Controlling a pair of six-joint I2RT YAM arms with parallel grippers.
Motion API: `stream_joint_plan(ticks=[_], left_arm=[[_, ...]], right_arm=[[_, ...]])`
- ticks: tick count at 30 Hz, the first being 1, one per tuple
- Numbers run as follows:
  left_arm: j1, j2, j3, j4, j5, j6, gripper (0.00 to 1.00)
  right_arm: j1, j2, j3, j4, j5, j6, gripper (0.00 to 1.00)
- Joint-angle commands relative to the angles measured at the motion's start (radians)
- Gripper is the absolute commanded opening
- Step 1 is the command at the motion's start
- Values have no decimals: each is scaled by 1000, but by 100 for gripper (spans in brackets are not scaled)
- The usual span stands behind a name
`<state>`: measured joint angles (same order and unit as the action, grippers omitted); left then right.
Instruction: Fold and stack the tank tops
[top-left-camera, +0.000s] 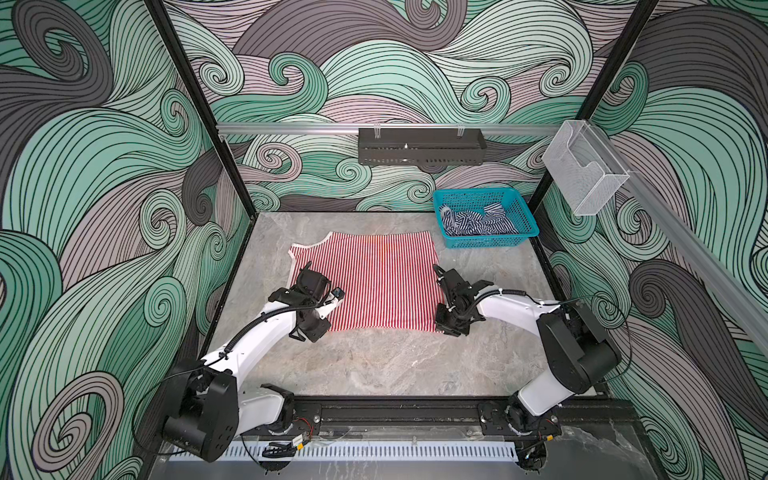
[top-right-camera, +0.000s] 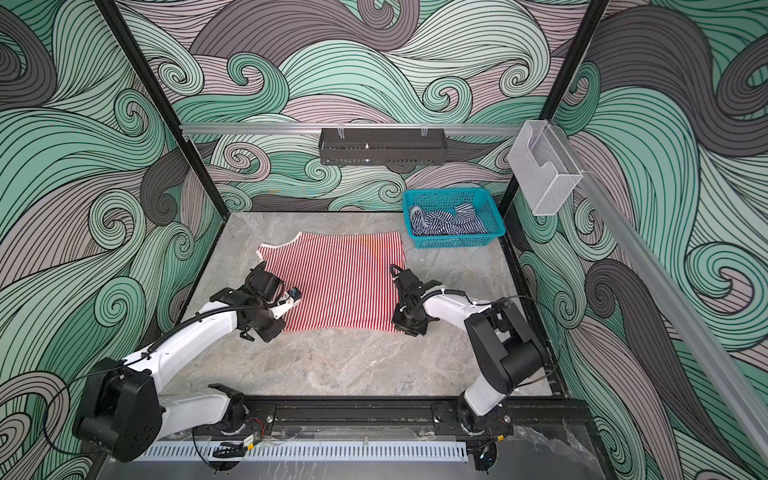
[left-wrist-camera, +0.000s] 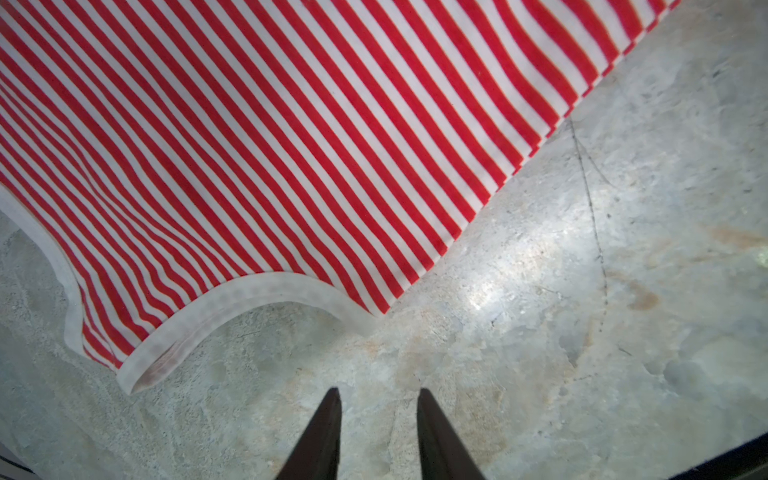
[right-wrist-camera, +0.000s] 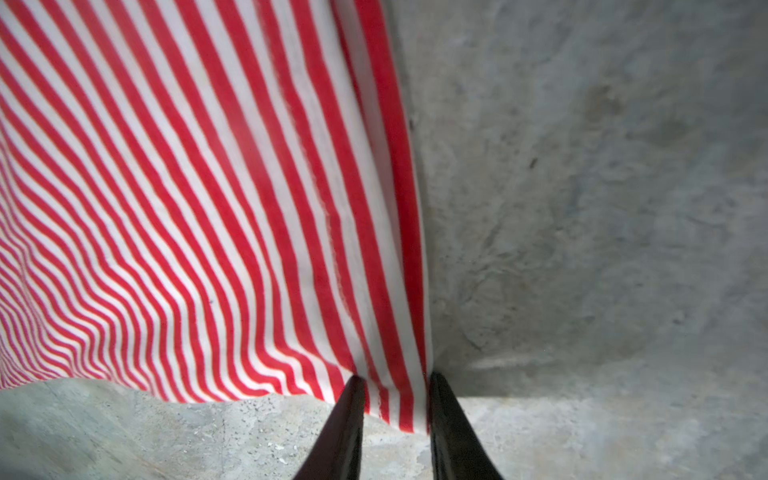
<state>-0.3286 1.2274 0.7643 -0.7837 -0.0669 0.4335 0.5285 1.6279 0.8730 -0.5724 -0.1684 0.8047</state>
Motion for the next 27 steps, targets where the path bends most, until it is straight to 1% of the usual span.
stream_joint_plan(ticks=[1, 3, 5, 8, 14, 20, 27], left_arm=[[-5, -23, -5, 0, -14, -10, 35], [-6, -28, -9, 0, -16, -7, 36], [-6, -27, -13, 2, -16, -4, 36], [-7, -21, -10, 3, -9, 6, 36], [-15, 17, -7, 7, 7, 43, 46], [-30, 61, 10, 13, 18, 69, 48], [-45, 131, 29, 62, -55, 76, 52]], right_arm=[[2, 19, 12, -59, 45, -7, 23], [2, 19, 14, -60, 51, -7, 14], [3, 15, 15, -56, 47, -6, 7], [7, 5, 22, -58, 42, -10, 0], [27, -24, 56, -90, 35, -44, 0], [44, -48, 82, -112, 45, -65, 0], [45, -58, 98, -111, 42, -70, 0]])
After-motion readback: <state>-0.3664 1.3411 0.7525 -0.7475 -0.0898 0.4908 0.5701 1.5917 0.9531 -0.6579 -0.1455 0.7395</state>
